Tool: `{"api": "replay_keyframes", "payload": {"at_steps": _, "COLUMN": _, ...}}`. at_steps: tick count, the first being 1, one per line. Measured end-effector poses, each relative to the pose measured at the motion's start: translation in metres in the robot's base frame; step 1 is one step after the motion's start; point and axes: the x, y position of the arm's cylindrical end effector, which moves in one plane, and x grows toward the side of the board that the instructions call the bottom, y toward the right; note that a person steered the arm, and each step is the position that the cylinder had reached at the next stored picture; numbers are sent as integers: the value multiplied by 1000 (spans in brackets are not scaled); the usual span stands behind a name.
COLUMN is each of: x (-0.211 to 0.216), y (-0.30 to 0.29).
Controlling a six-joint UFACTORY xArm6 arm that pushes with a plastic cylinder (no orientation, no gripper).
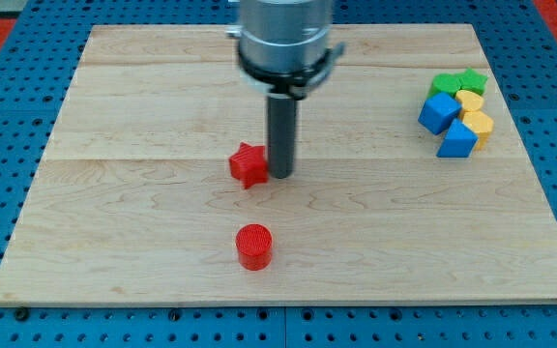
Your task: Move the red star to the left of the green circle
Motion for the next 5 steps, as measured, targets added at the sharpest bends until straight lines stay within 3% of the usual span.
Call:
{"api": "replay_keyframes", "payload": {"at_steps": 3, "x": 25, "y": -126}}
{"api": "replay_keyframes", "payload": {"at_steps": 4, "x": 4, "y": -142}}
{"api": "replay_keyframes", "payload": {"at_steps": 5, "x": -23, "y": -104}}
